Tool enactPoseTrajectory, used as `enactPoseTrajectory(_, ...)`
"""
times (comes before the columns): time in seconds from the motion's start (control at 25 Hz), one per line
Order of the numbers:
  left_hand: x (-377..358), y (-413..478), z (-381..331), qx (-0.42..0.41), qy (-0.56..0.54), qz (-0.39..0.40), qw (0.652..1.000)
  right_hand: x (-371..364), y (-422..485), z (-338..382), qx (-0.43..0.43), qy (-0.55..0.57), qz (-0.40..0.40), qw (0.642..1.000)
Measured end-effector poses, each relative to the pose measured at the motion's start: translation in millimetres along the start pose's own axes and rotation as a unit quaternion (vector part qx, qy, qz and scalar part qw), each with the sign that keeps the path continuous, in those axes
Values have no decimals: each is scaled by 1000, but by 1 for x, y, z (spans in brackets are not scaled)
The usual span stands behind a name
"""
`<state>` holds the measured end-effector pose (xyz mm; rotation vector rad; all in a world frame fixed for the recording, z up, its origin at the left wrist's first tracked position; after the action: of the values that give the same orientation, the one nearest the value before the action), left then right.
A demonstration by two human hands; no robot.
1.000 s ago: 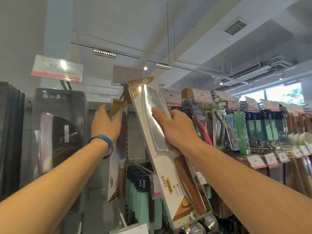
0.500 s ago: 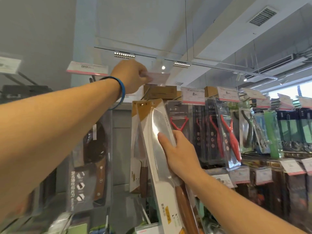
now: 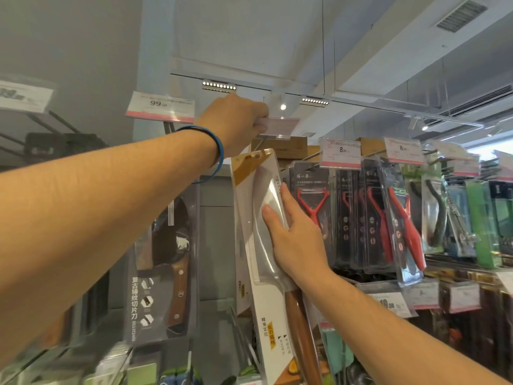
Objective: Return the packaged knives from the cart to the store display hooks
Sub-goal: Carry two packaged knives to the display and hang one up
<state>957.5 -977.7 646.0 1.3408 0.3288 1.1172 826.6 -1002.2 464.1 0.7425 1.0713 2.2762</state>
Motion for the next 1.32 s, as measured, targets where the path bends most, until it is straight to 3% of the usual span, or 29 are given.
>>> enactPoseTrajectory(0.16,3,0,3,23,-17,6,1000,-17,-18,-11,-26,8,44,999)
enactPoseTrajectory(0.36,2,2,4,25,-27,17,999,3,-7,1,-11,50,-29,998)
enactPoseTrajectory(0.68,6,1,5,25,-32,11,999,3,5,-10,-67,85,-32,994)
enactPoseTrajectory(1.32,3,5,9,33,-13,1,999,1,7,-2,-9,-23,1,1000)
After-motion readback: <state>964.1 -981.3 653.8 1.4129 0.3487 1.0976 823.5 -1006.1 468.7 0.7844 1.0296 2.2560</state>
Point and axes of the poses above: each hand's wrist, its own y-axis towards the middle knuckle, its own x-axis out of the back of the hand, z = x × y, the point moved 6 cm from there along y, towards the middle knuckle, and after that the axes turned 9 degrees about -y, right-handed, at the moved point
